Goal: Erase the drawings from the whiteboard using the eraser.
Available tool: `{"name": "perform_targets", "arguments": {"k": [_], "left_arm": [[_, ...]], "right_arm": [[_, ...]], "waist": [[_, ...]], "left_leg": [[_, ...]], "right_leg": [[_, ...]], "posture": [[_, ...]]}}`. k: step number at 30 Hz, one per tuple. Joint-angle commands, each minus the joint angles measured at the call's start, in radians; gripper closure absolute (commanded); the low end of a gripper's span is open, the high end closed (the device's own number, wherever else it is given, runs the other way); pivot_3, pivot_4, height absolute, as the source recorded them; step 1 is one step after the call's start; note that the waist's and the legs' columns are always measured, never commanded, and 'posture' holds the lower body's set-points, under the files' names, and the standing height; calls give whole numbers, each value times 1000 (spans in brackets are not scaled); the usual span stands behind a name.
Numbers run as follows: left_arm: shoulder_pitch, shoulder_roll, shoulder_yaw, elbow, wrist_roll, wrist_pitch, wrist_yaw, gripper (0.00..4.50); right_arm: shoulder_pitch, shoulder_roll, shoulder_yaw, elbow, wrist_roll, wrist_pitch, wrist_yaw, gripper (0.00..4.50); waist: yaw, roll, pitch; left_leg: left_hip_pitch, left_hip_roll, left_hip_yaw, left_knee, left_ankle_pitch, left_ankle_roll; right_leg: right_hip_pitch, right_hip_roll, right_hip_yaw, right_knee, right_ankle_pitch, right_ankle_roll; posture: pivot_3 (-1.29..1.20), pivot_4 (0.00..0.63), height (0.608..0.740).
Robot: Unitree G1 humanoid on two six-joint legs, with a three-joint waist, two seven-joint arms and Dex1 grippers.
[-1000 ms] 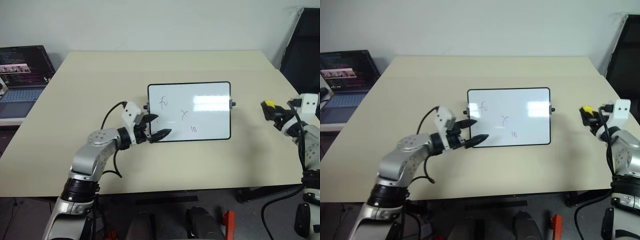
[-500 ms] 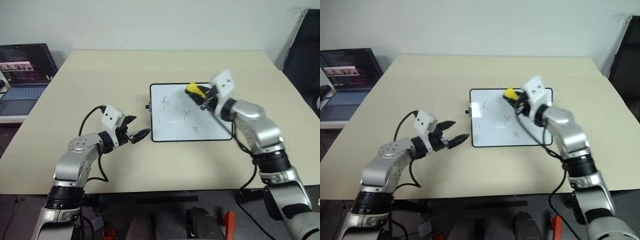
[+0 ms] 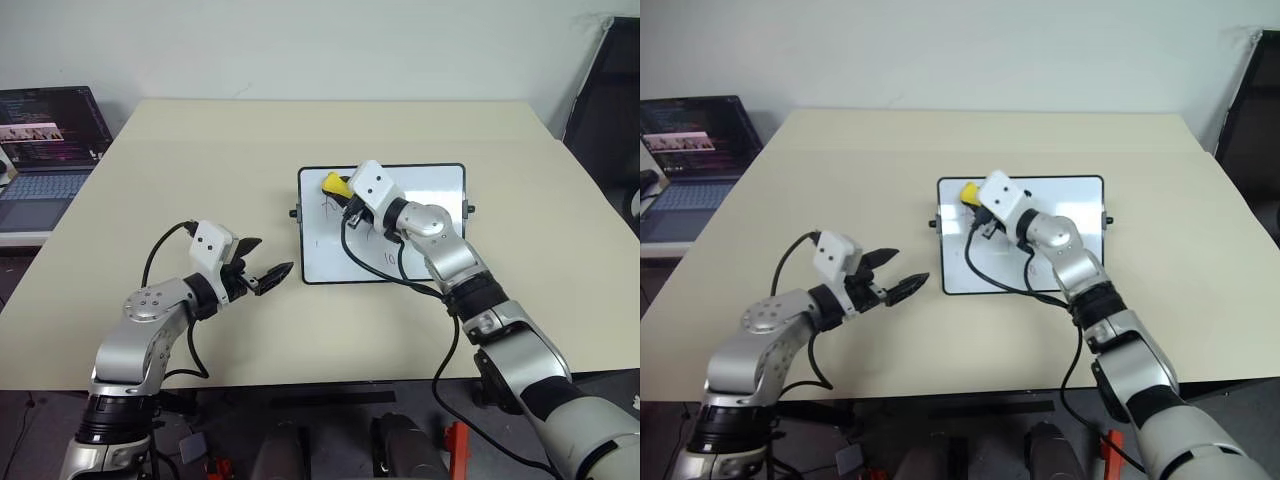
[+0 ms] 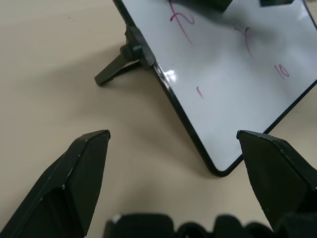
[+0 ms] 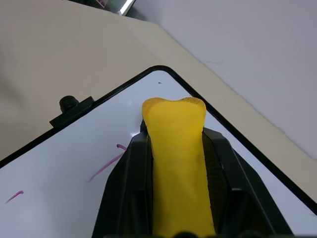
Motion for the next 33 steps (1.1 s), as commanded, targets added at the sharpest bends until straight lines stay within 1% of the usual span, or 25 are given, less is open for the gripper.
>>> {"name": "perform_targets", "arguments": {"k": [1,5,12,13,17,21,24,28,33], "left_arm": [[14,10,20,-50,-10,5,8,0],[21,7,21,-62,-13,12,13,0],[24,6,19,-68,-14,18,13,0],[21,7,18,-66,-13,19,12,0],[6,8,12,-56,-12,20,5,0],[-8,11,4,-42,-7,17,-7,0],[-16,11,2,-35,-6,16,-13,0],[-27,9,-6,-24,-4,12,-19,0],[-34,8,-12,-20,-5,15,-27,0]], "right_arm": [[-44,17,2,74,-42,-51,-15,3488],[-14,24,28,125,-72,-73,44,3496],[92,10,53,56,-57,-80,194,3497],[98,10,52,48,-58,-85,196,3498],[73,26,15,71,-61,-93,129,3503],[-27,23,-58,161,-65,-109,-56,3503],[-54,24,-78,199,-60,-106,-92,3503],[-24,24,-55,185,-77,-119,-48,3503],[78,26,1,52,-79,-91,73,3503]], "waist": [[0,0,0],[0,0,0],[-1,-1,-1],[-1,0,-1],[-1,-1,-1],[-2,0,0],[2,-1,-1],[0,-1,-1],[-1,-1,-1]], "left_leg": [[0,0,0,0,0,0],[2,0,0,0,0,0],[6,0,-1,1,0,0],[6,0,-1,1,0,0],[6,0,-2,2,1,0],[6,0,-2,2,2,-1],[6,0,-3,2,2,-1],[4,0,-3,1,2,-1],[4,0,-3,0,2,-1]], "right_leg": [[0,0,0,0,0,0],[1,0,0,2,0,-1],[4,1,0,4,0,-1],[4,1,-1,4,0,-1],[4,1,-1,4,0,-2],[4,1,-1,5,1,-3],[4,1,-1,5,1,-3],[3,1,-2,3,1,-4],[3,1,-2,3,1,-4]], "posture": [[0,150,740],[0,150,740],[0,150,740],[0,150,740],[0,150,740],[0,150,740],[0,150,740],[0,150,740],[0,150,740]]}}
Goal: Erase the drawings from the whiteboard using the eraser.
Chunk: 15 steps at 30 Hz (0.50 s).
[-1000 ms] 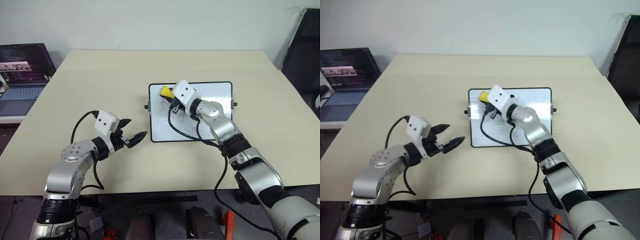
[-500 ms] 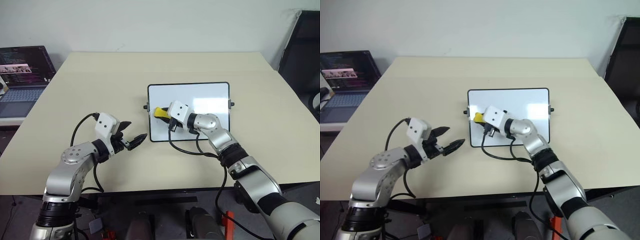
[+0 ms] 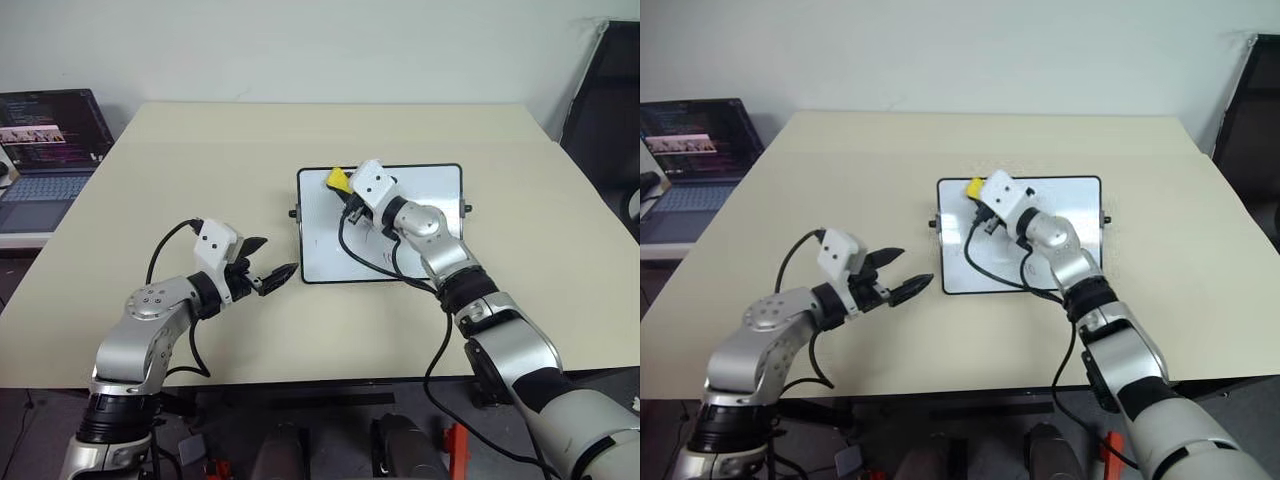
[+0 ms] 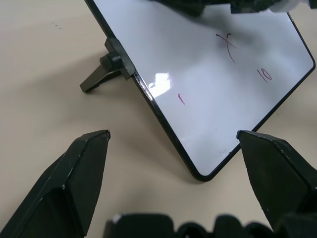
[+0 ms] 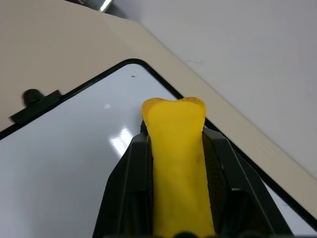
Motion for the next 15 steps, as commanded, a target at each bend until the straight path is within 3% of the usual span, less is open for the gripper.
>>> {"name": "perform_targets", "arguments": {"k": [1,8,15], "left_arm": [[-19,8,3,-20,-6,-11,-8,0],[-21,5,-9,-15,-5,-12,-14,0],[-36,7,-14,1,-4,-16,-26,0]], "right_arm": [[69,-4,46,-69,-17,49,83,3503],[179,-10,106,-229,-34,112,173,3503],[147,-30,22,-297,30,162,167,3503]], "waist": [[-2,0,0],[-3,0,0],[0,0,0]], "left_leg": [[0,0,0,0,0,0],[0,0,-1,0,0,0],[0,0,-1,1,0,0]], "right_leg": [[0,0,0,0,0,0],[0,0,-1,1,0,0],[0,0,-1,1,0,0]], "posture": [[0,150,740],[0,150,740],[0,150,740]]}}
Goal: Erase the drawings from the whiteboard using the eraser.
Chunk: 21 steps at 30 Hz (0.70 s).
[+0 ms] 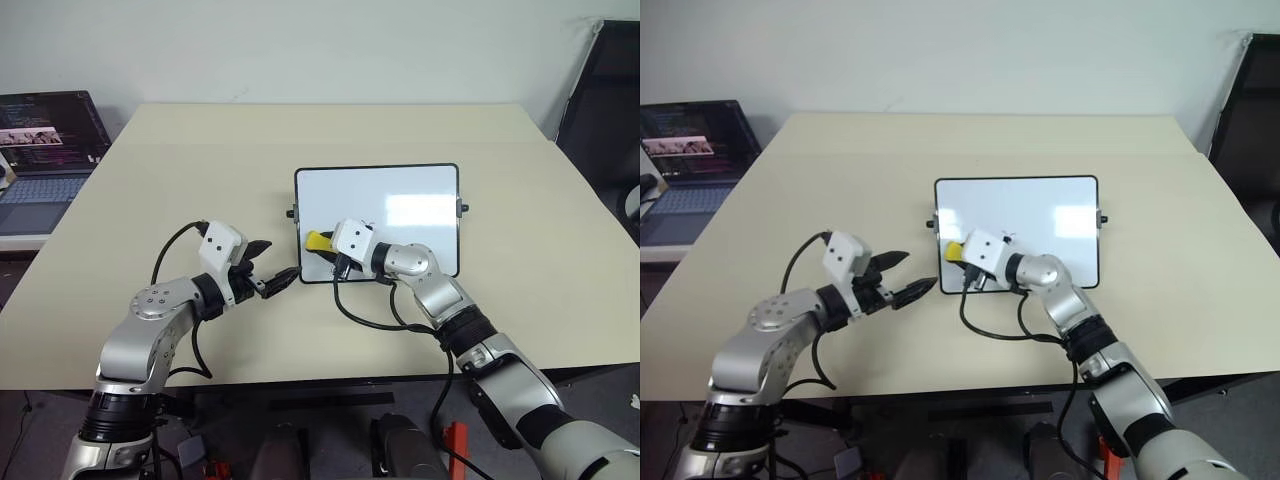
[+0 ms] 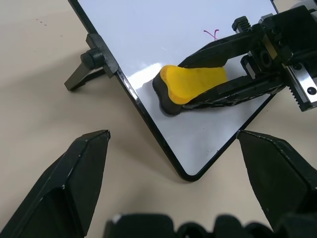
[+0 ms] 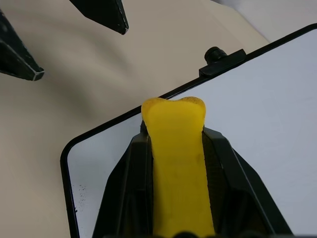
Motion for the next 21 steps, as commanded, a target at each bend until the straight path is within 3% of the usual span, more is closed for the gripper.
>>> {"name": "perform_targets", "arguments": {"k": [1,8,13,16,21], "left_arm": [[-30,8,4,-2,-3,-17,-11,0],[-80,13,6,10,-10,-16,-37,0],[-145,12,-17,26,-6,-22,-71,0],[-179,17,-28,42,1,-28,-89,0],[-209,74,-35,59,17,-38,-142,0]], "right_arm": [[-34,-35,-80,-74,52,42,9,3503],[-93,-138,-278,-414,266,285,56,3503],[-132,-297,-429,-481,363,423,74,3503],[-73,-403,-474,-516,426,515,134,3503],[160,-633,-489,-630,456,587,286,3503]], "waist": [[2,0,0],[8,0,2],[13,0,2],[24,0,2],[26,0,2]], "left_leg": [[0,0,0,0,0,0],[-4,0,-1,-1,0,0],[-4,0,-1,-3,-1,0],[-5,0,-1,-3,-1,0],[-5,0,0,-5,-2,1]], "right_leg": [[0,0,0,0,0,0],[-3,0,-1,-2,0,0],[-3,0,-3,-3,-2,-1],[-3,-1,-3,-5,-2,-1],[-3,-1,-2,-6,-4,0]], "posture": [[0,150,740],[0,150,740],[0,150,740],[0,150,740],[0,150,740]]}}
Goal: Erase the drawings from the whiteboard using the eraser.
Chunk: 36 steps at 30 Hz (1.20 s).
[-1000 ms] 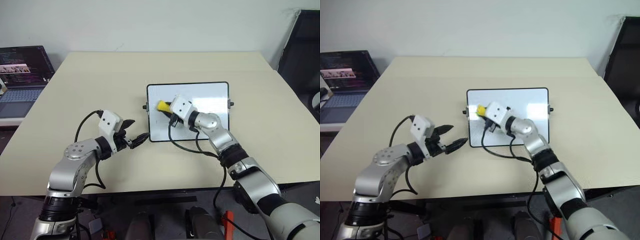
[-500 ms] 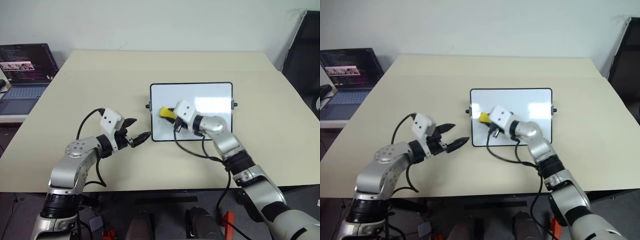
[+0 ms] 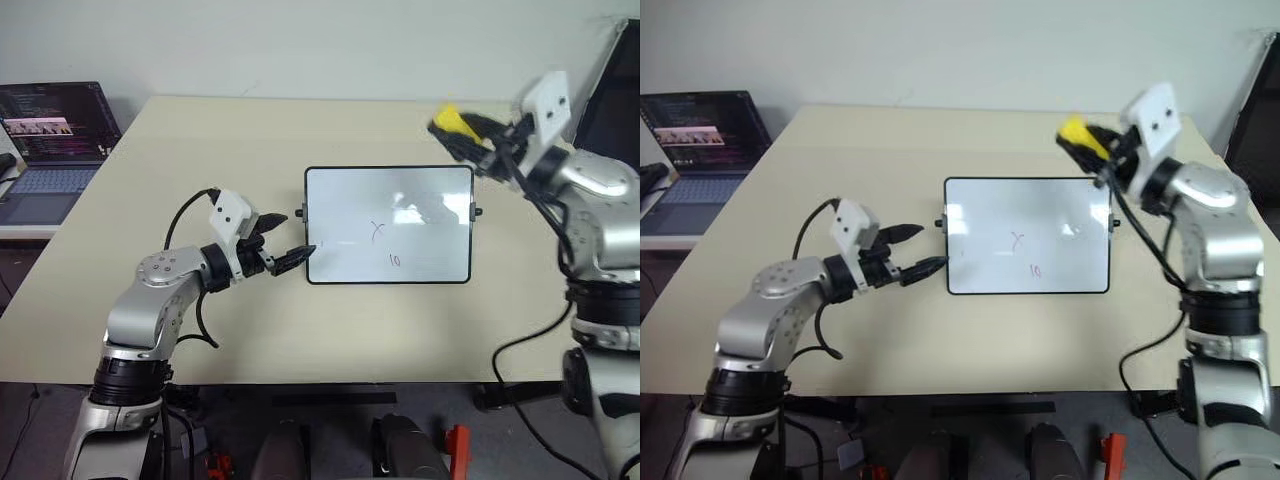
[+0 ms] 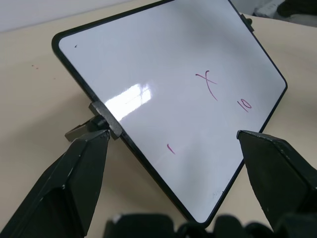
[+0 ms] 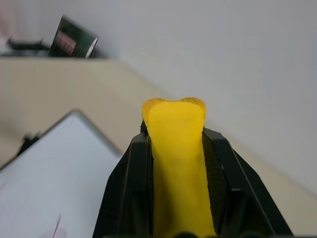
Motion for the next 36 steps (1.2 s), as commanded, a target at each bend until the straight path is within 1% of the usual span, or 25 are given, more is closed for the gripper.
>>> {"name": "perform_targets", "arguments": {"k": [1,3,6,11,23,36], "left_arm": [[-24,45,9,-4,8,-23,-38,0],[-20,79,-3,-4,18,-27,-68,0],[-11,109,-16,0,31,-35,-98,0],[-3,114,-26,5,37,-37,-116,0],[-20,90,-29,-14,36,-24,-100,0],[-14,85,-26,-1,35,-41,-83,0]], "right_arm": [[90,-99,-39,-98,46,41,85,3504],[155,-155,-54,-135,63,59,121,3504],[233,-225,-45,-169,48,35,160,3504],[249,-248,-43,-177,65,42,169,3504],[226,-240,-27,-136,55,11,165,3504],[200,-235,-17,-105,54,-8,162,3504]], "waist": [[-2,1,1],[-10,2,2],[-17,2,2],[-19,2,2],[-17,2,3],[-15,2,3]], "left_leg": [[0,0,0,0,0,0],[0,0,2,0,0,0],[1,0,2,0,0,0],[1,0,2,1,0,0],[1,0,2,1,0,0],[1,0,2,2,0,0]], "right_leg": [[0,0,0,0,0,0],[-1,0,2,1,0,0],[-1,0,2,1,-1,0],[0,0,2,1,-2,2],[0,0,2,1,-1,1],[0,0,2,1,-1,1]], "posture": [[0,150,740],[0,150,740],[0,150,740],[0,150,740],[0,150,740],[0,150,740]]}}
